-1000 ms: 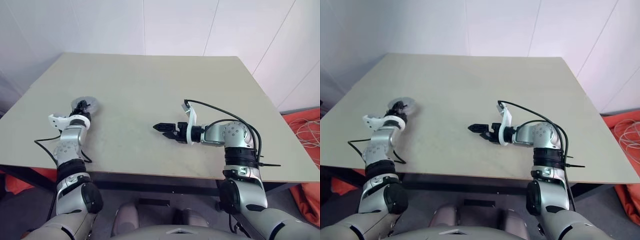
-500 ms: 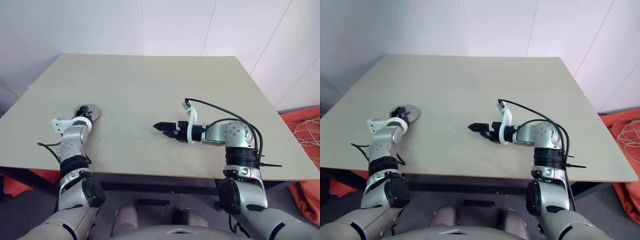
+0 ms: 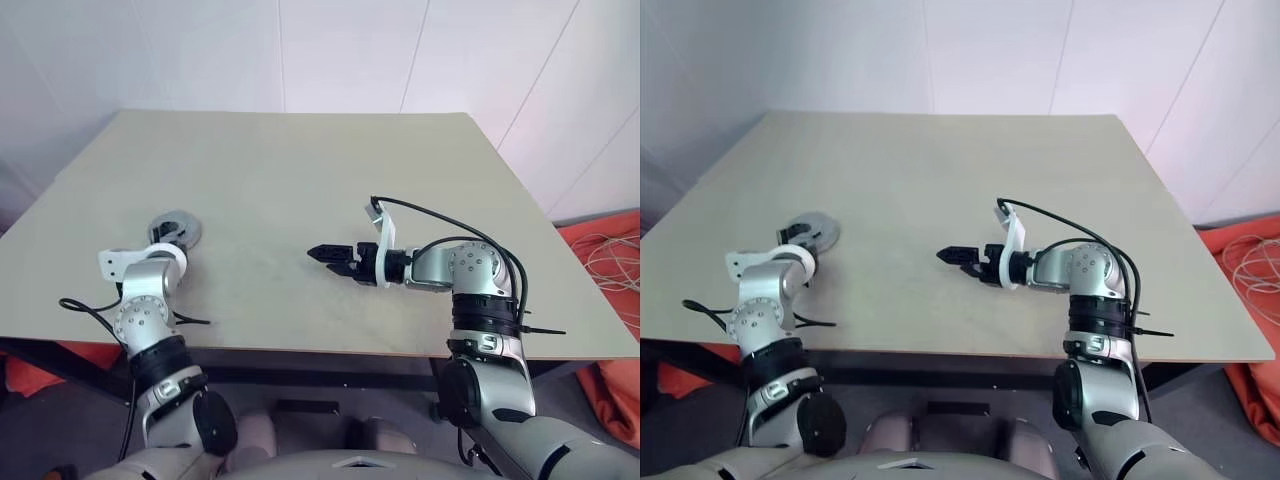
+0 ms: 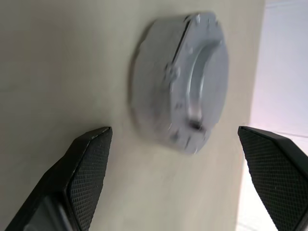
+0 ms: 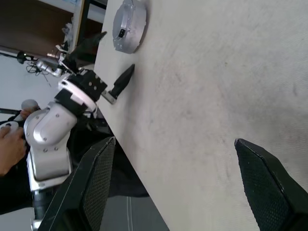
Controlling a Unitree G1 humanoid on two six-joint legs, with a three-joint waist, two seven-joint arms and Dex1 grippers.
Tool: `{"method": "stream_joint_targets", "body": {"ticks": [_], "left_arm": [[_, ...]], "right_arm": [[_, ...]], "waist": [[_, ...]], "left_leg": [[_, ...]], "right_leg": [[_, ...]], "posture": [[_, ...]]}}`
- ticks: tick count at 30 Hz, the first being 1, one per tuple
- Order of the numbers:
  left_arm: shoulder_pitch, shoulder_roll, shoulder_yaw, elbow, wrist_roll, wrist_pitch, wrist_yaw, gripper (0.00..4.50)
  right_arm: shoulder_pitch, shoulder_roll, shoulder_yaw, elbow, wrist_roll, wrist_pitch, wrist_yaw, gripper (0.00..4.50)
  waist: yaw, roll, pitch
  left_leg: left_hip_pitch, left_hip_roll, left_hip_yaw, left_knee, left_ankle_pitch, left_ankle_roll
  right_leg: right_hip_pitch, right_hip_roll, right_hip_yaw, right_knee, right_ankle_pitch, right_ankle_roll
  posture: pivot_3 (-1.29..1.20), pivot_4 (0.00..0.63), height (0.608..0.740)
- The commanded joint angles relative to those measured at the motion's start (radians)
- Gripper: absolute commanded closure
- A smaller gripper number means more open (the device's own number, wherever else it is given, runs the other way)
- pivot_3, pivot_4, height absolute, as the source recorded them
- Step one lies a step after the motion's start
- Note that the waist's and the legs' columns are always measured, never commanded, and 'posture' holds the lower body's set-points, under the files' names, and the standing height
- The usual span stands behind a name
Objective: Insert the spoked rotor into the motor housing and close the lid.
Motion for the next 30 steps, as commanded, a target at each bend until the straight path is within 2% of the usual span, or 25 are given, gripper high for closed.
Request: {"method": "stream_joint_targets", "body": {"ticks": [1, 3, 6, 7, 10, 14, 17, 21, 24, 30], "left_arm": [[0.074, 0.019, -0.131, -0.077, 0.078, 0.093, 0.015, 0.03], [0.102, 0.124, -0.269, -0.106, 0.186, 0.153, -0.159, 0.03], [0.114, 0.345, -0.48, -0.117, 0.292, 0.279, -0.477, 0.03], [0.117, 0.431, -0.553, -0.124, 0.365, 0.271, -0.581, 0.03], [0.121, 0.604, -0.68, -0.105, 0.538, 0.17, -0.852, 0.03], [0.116, 0.723, -0.751, 0.007, 0.723, -0.046, -1.148, 0.03], [0.105, 0.759, -0.75, 0.116, 0.776, -0.173, -1.353, 0.03], [0.084, 0.745, -0.705, 0.237, 0.808, -0.337, -1.516, 0.03], [0.065, 0.72, -0.67, 0.307, 0.817, -0.412, -1.565, 0.03], [0.076, 0.667, -0.629, 0.33, 0.829, -0.496, -1.637, 0.03]], "right_arm": [[-0.017, -0.015, 0.008, -0.05, 0.004, -0.008, 0.011, 0.0], [-0.004, -0.046, 0.063, -0.078, -0.017, -0.058, 0.039, 0.0], [0.048, -0.14, 0.202, -0.177, -0.059, -0.197, 0.153, 0.0], [0.076, -0.169, 0.236, -0.215, -0.078, -0.27, 0.197, 0.0], [0.15, -0.273, 0.343, -0.273, -0.178, -0.504, 0.325, 0.0], [0.21, -0.319, 0.394, -0.235, -0.323, -0.852, 0.404, 0.0], [0.214, -0.341, 0.43, -0.14, -0.395, -1.017, 0.491, 0.0], [0.213, -0.345, 0.442, -0.053, -0.44, -1.157, 0.569, 0.0], [0.225, -0.351, 0.445, -0.032, -0.446, -1.217, 0.633, 0.0], [0.207, -0.347, 0.429, 0.047, -0.486, -1.267, 0.637, 0.0]], "waist": [[0.0, 0.001, -0.001], [0.001, 0.001, -0.001], [0.01, -0.001, -0.001], [0.014, -0.001, -0.001], [0.021, 0.0, -0.001], [0.021, 0.0, -0.001], [0.012, 0.0, -0.001], [0.0, 0.0, -0.001], [-0.003, 0.0, -0.001], [-0.005, 0.0, -0.001]], "left_leg": [[0.0, 0.0, 0.0, 0.001, 0.0, 0.0], [0.0, 0.0, 0.0, 0.001, 0.0, 0.0], [-0.002, 0.002, -0.001, 0.002, 0.002, -0.002], [-0.002, 0.002, -0.001, 0.002, 0.003, -0.002], [-0.002, 0.001, 0.0, 0.002, 0.002, -0.001], [-0.002, 0.0, 0.0, 0.002, 0.001, 0.001], [-0.001, 0.0, 0.0, 0.002, 0.001, 0.001], [0.0, 0.0, 0.0, 0.002, 0.001, 0.001], [0.0, 0.0, 0.001, 0.002, -0.001, 0.005], [0.003, 0.0, 0.001, 0.002, -0.001, 0.005]], "right_leg": [[0.0, 0.0, 0.0, 0.0, 0.0, 0.0], [0.0, 0.0, 0.0, -0.001, 0.0, 0.001], [-0.004, 0.0, -0.002, -0.003, 0.001, 0.004], [-0.004, 0.0, -0.002, -0.003, 0.002, 0.005], [-0.003, 0.0, -0.001, -0.007, 0.002, 0.006], [-0.003, -0.001, 0.0, -0.007, 0.002, 0.007], [-0.004, 0.0, 0.0, -0.005, 0.002, 0.007], [-0.003, 0.0, 0.001, -0.004, 0.002, 0.006], [-0.003, 0.0, 0.001, -0.002, 0.003, 0.004], [-0.001, 0.0, 0.001, 0.0, 0.004, 0.001]], "posture": [[0.0, 0.0, 0.74], [0.0, 0.0, 0.74], [0.0, 0.0, 0.74], [0.0, 0.0, 0.74], [0.0, 0.0, 0.74], [0.0, 0.0, 0.74], [0.0, 0.0, 0.74], [0.0, 0.0, 0.74], [0.0, 0.0, 0.74], [0.0, 0.0, 0.74]]}}
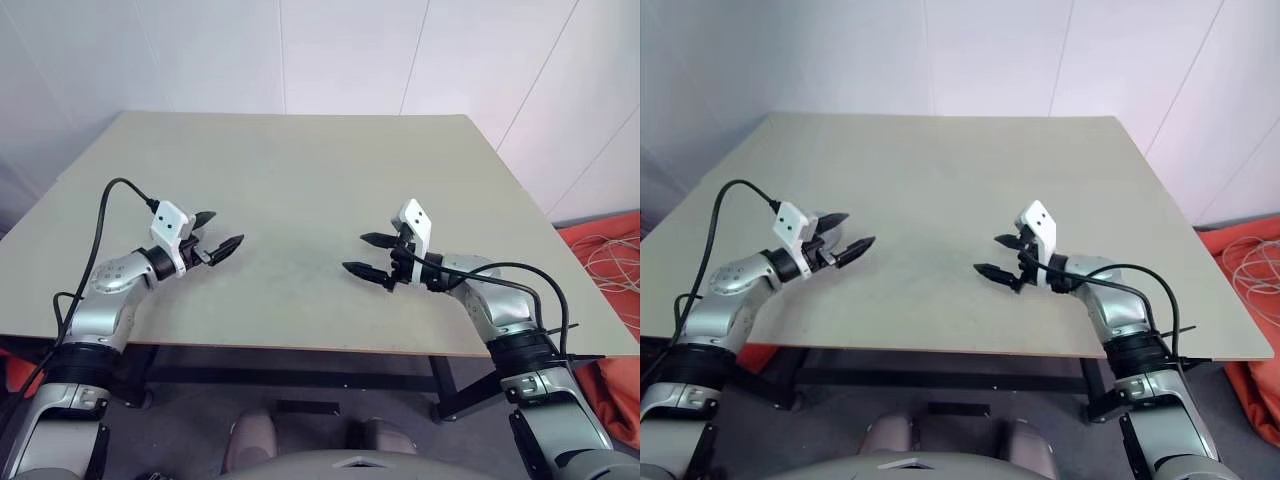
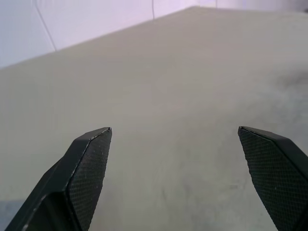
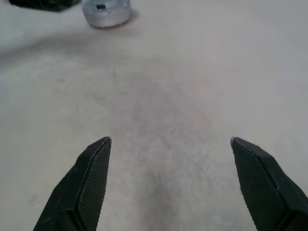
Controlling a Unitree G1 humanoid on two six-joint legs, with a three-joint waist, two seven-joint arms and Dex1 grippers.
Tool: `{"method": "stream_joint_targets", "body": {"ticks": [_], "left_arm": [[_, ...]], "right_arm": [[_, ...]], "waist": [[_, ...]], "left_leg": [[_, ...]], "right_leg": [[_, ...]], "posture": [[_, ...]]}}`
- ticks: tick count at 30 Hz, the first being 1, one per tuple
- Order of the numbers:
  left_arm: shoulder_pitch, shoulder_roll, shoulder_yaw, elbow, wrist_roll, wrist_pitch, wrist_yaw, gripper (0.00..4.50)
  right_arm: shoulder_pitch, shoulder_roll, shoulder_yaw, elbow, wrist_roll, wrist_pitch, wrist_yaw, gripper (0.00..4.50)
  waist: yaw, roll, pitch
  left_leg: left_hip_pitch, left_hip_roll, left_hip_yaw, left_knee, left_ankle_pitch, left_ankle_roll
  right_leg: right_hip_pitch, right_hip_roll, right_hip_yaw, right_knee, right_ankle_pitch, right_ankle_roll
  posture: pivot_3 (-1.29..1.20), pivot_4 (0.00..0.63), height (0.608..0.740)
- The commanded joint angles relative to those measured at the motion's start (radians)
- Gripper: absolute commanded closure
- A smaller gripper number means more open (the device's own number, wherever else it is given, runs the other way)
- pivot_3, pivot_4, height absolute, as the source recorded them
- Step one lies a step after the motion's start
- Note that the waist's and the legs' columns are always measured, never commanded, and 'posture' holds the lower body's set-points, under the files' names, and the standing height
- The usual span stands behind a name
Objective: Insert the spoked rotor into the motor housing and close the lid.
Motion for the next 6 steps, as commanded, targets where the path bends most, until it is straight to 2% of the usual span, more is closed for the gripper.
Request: {"method": "stream_joint_targets", "body": {"ticks": [1, 6], "left_arm": [[-0.002, -0.011, 0.043, -0.011, 0.012, -0.045, -0.026, 0.03], [0.018, -0.027, 0.073, -0.028, 0.013, 0.01, 0.004, 0.03]], "right_arm": [[-0.027, -0.004, -0.025, 0.008, -0.004, -0.032, 0.011, 0.0], [-0.041, 0.01, -0.035, 0.023, -0.009, -0.036, -0.002, 0.0]], "waist": [[0.0, 0.0, 0.0], [-0.001, 0.0, 0.0]], "left_leg": [[0.0, 0.0, 0.0, 0.0, 0.0, 0.0], [0.001, 0.001, 0.001, 0.0, 0.0, 0.0]], "right_leg": [[0.0, 0.0, 0.0, 0.0, 0.0, 0.0], [0.0, 0.0, 0.0, 0.0, 0.001, -0.001]], "posture": [[0.0, 0.0, 0.74], [0.0, 0.0, 0.74]]}}
